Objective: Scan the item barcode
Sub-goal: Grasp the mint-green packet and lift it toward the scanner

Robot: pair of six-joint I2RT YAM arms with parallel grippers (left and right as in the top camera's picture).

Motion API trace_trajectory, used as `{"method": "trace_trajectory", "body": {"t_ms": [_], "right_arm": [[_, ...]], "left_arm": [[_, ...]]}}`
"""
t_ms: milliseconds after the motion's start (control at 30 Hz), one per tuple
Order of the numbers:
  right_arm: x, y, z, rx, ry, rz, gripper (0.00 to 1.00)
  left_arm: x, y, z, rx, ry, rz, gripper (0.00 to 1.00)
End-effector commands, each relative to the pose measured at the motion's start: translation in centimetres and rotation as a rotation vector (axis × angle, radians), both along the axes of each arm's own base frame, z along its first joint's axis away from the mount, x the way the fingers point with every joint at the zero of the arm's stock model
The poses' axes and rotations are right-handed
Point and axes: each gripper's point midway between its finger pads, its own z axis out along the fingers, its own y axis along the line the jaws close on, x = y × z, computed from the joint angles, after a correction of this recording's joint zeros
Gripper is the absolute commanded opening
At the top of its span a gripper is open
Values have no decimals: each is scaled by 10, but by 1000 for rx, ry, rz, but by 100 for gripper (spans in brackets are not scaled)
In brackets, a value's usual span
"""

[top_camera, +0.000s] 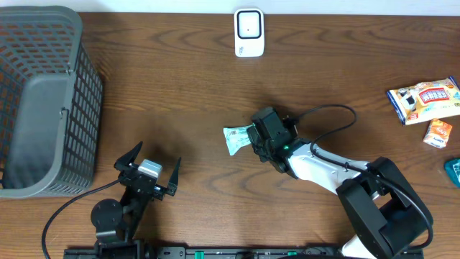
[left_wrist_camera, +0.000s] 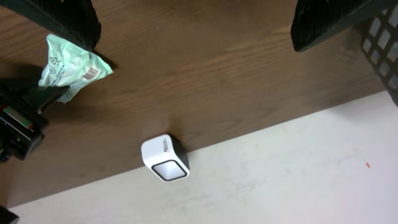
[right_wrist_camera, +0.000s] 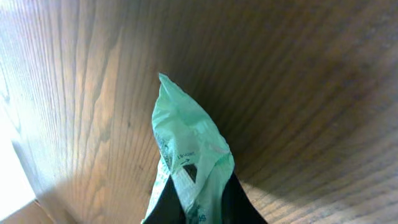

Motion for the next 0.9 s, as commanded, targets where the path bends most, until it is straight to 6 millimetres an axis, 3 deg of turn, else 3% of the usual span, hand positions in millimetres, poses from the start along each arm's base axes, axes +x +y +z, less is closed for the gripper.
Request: {"method": "trace_trajectory", "body": {"t_ms": [0,133,333,433,567,867], "right_arm": [[-16,1,-13,-45,33,124,1],[-6,2,24,-54,-85,208,1],[2,7,113,-77,-370,354,1],[-2,5,161,-123,-538,442,1],[-19,-6,210,-123,-657,467,1],[-59,-48,267,-129,-759,391,1]], "left_arm": [[-2,-3,-16,6,45,-19,98],[-2,-3,-16,5,46,-19,98],[-2,-3,-16,5,46,-19,98],[-2,-3,-16,5,46,-19,98],[-2,-3,-16,5,46,-19,98],[-2,-3,-16,5,46,-19,98]]}}
